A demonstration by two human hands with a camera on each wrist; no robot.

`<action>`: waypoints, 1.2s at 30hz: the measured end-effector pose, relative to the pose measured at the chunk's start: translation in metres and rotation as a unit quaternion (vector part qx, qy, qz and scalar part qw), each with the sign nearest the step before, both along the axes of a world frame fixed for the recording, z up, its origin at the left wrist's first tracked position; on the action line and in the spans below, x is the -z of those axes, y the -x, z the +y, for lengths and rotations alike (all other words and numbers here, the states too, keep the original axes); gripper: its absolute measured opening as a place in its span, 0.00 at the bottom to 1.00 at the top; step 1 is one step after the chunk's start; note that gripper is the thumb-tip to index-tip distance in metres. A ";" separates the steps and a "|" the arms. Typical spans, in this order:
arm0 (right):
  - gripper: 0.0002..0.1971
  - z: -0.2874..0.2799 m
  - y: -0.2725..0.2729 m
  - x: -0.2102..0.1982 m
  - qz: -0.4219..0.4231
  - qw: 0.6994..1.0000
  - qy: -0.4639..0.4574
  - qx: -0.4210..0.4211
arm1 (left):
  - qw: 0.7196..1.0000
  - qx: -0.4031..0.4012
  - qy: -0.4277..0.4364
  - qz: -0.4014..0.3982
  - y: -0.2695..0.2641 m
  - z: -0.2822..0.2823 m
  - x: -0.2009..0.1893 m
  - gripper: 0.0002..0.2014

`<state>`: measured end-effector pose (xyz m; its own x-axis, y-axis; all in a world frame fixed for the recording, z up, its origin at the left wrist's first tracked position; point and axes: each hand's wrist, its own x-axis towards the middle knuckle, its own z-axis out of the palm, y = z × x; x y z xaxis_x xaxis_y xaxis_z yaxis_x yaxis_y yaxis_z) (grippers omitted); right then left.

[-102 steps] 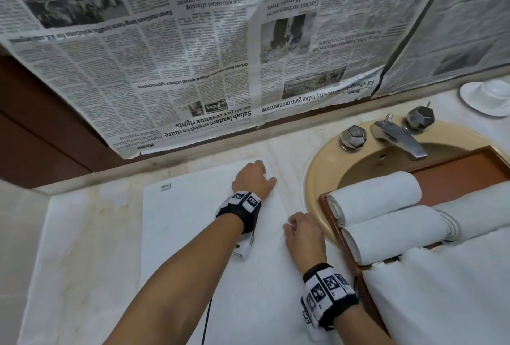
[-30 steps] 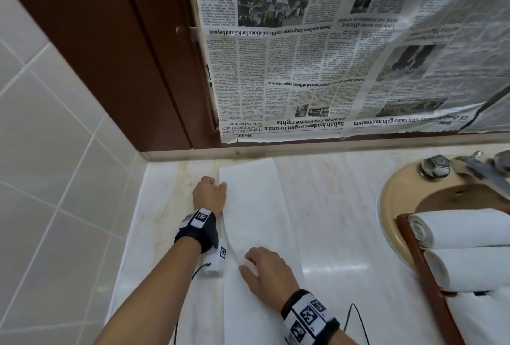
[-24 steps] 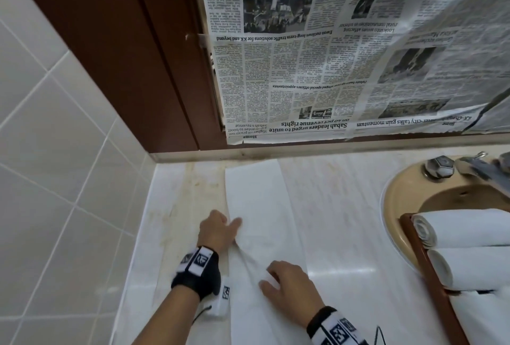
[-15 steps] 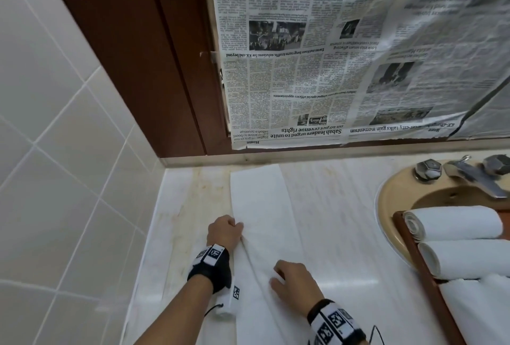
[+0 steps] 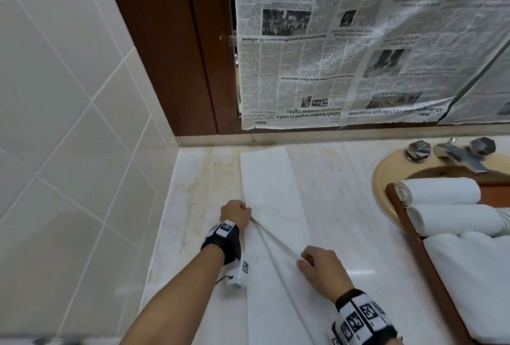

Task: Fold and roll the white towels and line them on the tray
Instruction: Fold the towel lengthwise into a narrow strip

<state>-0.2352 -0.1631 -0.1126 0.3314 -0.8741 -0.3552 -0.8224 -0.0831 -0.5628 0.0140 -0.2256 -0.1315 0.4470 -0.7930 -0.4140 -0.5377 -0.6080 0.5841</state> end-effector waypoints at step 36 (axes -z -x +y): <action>0.05 0.017 -0.016 0.035 -0.091 0.995 -0.033 0.001 | 0.998 -0.009 0.008 -0.067 0.029 0.028 0.013 0.10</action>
